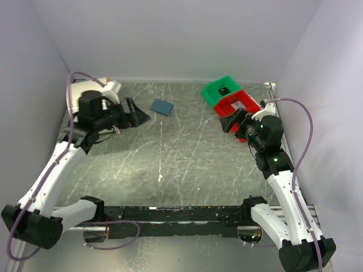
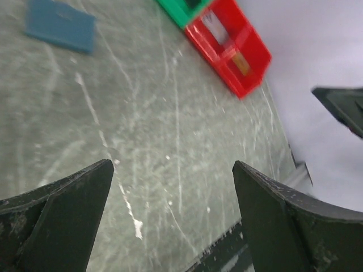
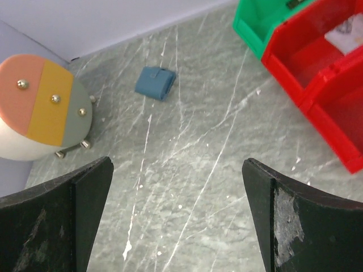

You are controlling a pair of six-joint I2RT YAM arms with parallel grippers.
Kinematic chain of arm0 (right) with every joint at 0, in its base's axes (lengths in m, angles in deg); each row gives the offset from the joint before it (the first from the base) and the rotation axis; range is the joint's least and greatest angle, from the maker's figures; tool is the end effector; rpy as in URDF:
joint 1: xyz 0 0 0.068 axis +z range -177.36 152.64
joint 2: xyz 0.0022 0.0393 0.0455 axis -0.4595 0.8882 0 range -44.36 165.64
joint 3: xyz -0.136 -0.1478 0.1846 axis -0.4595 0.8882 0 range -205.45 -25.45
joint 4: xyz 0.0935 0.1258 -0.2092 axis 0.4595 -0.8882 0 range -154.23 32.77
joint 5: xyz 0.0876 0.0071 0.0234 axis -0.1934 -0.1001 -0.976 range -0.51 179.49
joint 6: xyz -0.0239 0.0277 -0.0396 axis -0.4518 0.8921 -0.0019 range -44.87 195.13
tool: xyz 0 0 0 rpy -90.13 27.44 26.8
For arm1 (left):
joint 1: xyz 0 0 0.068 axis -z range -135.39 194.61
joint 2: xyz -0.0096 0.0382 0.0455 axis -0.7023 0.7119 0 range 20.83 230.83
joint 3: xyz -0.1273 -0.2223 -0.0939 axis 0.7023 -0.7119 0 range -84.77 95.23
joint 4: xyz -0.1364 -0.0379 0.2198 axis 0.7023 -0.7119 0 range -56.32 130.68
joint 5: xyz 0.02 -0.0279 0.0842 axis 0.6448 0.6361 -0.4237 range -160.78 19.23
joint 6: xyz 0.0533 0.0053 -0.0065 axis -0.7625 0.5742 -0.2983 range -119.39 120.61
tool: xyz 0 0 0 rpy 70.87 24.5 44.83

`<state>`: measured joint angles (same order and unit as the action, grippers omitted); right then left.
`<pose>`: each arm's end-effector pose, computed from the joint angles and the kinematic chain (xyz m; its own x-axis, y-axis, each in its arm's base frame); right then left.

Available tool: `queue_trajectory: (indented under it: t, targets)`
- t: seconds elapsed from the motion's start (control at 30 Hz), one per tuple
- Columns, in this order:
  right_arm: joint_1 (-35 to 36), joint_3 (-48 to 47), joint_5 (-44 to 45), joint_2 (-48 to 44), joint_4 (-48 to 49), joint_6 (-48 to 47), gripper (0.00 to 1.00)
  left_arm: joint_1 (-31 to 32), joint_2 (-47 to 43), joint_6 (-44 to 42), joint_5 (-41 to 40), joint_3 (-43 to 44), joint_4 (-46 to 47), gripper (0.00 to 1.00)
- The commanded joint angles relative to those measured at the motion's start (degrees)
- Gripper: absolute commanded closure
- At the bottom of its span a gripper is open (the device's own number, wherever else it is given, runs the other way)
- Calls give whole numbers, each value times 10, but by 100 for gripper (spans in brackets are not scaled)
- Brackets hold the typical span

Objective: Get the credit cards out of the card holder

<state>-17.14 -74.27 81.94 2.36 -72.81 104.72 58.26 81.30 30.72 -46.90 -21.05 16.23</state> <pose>0.1842 0.0379 0.3492 -0.3484 0.4345 -0.8306 -0.1492 0.8491 0.5067 0.2205 -0.0684 0.3785 -0.5961 -0.3274 -0.7331 0.3277 0.7344 -0.5944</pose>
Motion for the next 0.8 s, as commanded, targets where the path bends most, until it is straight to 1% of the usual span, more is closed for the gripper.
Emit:
queue_trajectory:
  t: [0.0,0.1,0.33,0.5,0.57,0.67,0.77]
  targets:
    - [2,23,9,-18,24,61,0,100,54,-10,-65,22,-15,1]
    - [2,10,-16,-6,11,36,0,127,96,-10,-131,43,-43,1]
    - [2,-58,-33,53,-72,-13,0,127,175,-25,-254,69,-38,1]
    - [2,-49,-29,53,-75,-6,0,127,235,-42,-357,99,-20,1]
    - [2,-43,-30,50,-72,-6,0,124,260,-56,-382,106,-11,1]
    - [2,-41,-29,53,-78,-10,0,117,292,-60,-426,130,-39,1]
    - [2,-48,-20,63,-95,-12,0,98,305,-73,-437,117,-25,1]
